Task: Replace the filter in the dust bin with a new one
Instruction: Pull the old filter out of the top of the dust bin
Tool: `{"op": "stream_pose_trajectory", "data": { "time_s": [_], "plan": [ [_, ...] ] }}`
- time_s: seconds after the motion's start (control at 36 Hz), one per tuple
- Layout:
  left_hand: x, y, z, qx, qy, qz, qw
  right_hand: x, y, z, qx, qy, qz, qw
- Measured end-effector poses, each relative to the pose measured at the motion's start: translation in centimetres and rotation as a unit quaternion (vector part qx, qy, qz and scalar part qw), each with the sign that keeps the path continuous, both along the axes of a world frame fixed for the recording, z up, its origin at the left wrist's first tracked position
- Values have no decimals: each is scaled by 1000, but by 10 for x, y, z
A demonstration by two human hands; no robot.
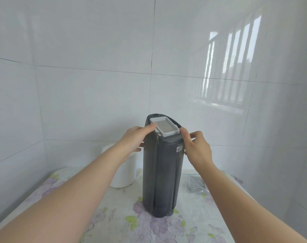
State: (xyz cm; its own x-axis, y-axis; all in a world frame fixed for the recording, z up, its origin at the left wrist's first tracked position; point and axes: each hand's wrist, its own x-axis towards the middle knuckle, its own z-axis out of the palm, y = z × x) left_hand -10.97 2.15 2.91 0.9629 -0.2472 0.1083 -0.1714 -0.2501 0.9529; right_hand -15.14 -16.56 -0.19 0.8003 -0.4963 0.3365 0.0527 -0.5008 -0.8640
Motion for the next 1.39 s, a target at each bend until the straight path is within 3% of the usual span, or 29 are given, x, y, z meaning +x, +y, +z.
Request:
{"op": "stream_pose_trajectory", "data": {
  "time_s": [0.14, 0.31, 0.5, 0.64, 1.06, 1.39],
  "plan": [
    [-9, 0, 6, 52, -11, 16, 998, 3, 1, 3, 45, -6, 5, 999],
    [-21, -4, 13, 104, -8, 22, 994, 8, 1, 7, 112, 16, 86, 990],
    [-16, 7, 14, 37, 99, 56, 993, 17, -1, 4, 156, 43, 160, 974],
    [-13, 8, 6, 3, 137, 65, 988, 20, 1, 7, 166, 44, 144, 975],
    [0, 4, -1, -114, 186, 93, 971, 25, -1, 4, 156, 49, 144, 976],
    [5, -3, -2, -121, 202, 76, 969, 23, -5, 5, 161, 51, 159, 973]
  ]
}}
